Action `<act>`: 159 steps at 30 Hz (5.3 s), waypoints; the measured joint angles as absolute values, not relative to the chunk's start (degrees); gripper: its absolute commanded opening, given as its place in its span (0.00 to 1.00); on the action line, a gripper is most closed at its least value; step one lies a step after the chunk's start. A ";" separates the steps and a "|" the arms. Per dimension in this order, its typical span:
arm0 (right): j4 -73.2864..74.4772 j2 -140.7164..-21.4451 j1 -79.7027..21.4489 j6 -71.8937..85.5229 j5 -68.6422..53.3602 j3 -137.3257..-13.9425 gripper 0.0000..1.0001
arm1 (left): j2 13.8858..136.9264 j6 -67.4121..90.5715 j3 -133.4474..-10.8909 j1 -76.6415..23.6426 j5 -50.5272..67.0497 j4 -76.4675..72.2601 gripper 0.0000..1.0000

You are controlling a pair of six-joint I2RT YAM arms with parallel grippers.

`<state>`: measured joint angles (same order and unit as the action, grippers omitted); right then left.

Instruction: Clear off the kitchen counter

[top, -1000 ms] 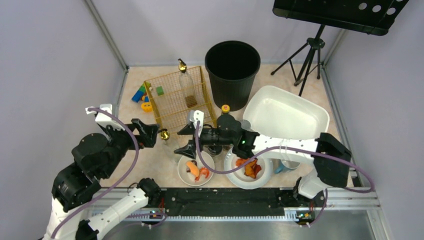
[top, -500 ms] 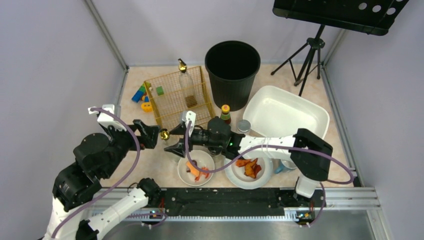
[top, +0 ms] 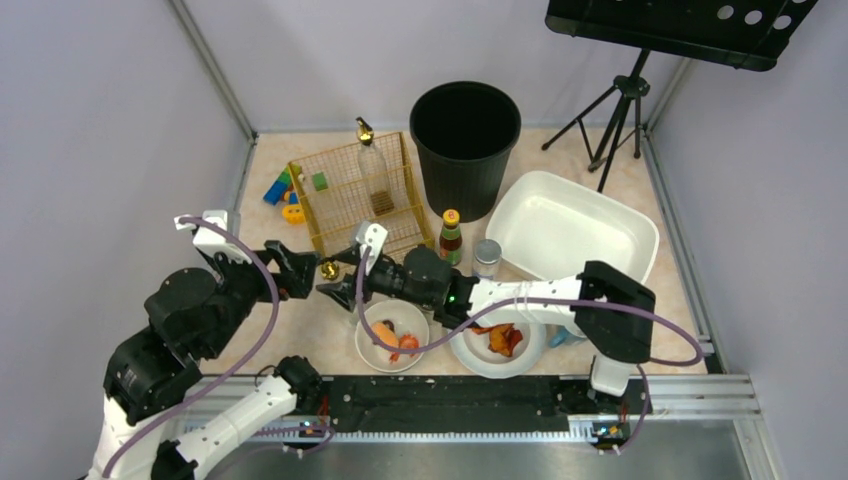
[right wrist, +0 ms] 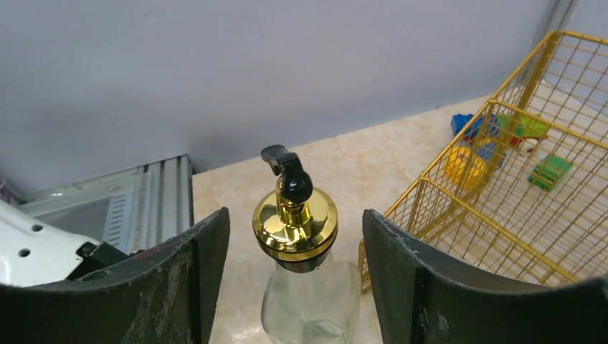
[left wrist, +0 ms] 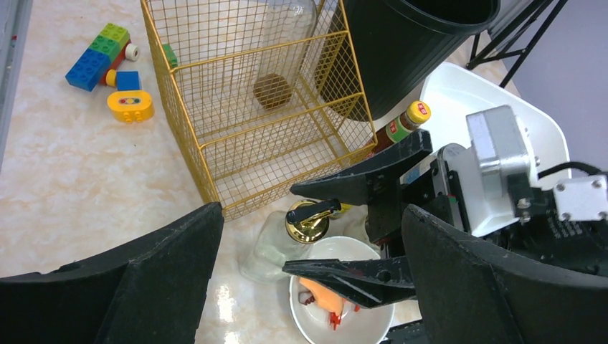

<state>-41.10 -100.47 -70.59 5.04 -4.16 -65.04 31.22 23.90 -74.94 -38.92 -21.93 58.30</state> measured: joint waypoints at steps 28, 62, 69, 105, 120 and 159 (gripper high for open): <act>-36.36 -112.20 -82.35 2.92 42.72 -77.76 0.59 | 30.09 23.88 -77.34 -38.92 -22.04 61.56 0.99; -40.73 -111.70 -85.36 -4.84 48.88 -76.14 0.00 | 30.11 23.90 -78.39 -38.94 -21.93 61.82 0.99; -39.11 -108.20 -85.32 -5.39 41.06 -73.28 0.00 | 30.11 23.86 -79.72 -38.92 -22.61 62.76 0.99; -22.61 -97.47 -59.77 -1.06 -14.94 -99.24 0.00 | 30.15 23.55 -79.44 -38.92 -24.49 63.07 0.99; -32.08 -114.56 -51.81 0.82 -27.70 -107.31 0.00 | 28.69 22.85 -77.45 -38.92 -21.89 63.02 0.99; -22.02 -128.49 -46.26 -0.21 -37.47 -131.35 0.00 | 26.98 22.35 -74.85 -38.92 -22.39 62.96 0.99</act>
